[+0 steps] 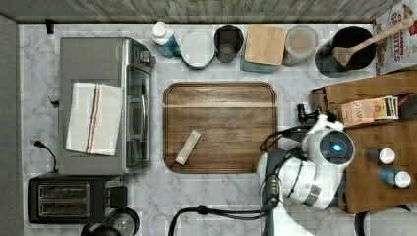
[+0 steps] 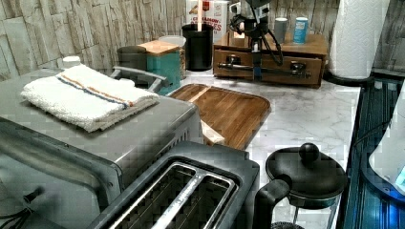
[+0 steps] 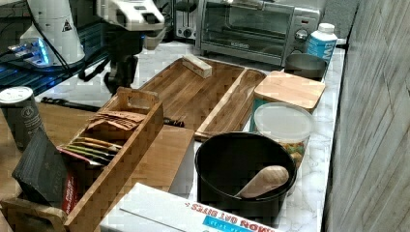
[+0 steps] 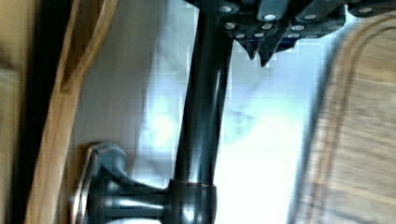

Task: Close the drawer.

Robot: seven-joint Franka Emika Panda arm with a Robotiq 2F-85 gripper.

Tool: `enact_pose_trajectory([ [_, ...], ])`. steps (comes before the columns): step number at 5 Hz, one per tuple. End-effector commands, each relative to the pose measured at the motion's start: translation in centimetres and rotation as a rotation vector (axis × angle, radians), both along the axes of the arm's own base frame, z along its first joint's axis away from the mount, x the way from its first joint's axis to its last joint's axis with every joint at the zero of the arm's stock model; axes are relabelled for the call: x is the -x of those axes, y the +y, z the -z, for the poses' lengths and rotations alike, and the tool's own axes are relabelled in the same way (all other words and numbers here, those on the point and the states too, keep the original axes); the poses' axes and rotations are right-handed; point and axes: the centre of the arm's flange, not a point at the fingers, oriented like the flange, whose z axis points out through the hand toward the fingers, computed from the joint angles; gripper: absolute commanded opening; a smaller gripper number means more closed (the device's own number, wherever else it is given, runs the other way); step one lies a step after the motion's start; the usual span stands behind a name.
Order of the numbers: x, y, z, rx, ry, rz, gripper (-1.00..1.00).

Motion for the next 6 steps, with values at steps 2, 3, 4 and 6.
enact_pose_trajectory([
  [2, -0.55, -7.57, -8.99, 0.179, -0.35, 0.133, -1.0],
  [3, -0.54, -7.58, -8.99, 0.179, -0.35, 0.133, -1.0],
  [4, -0.55, -7.58, -8.99, 0.179, -0.35, 0.133, -1.0],
  [6, -0.55, -7.57, -8.98, 0.179, -0.35, 0.133, -1.0],
])
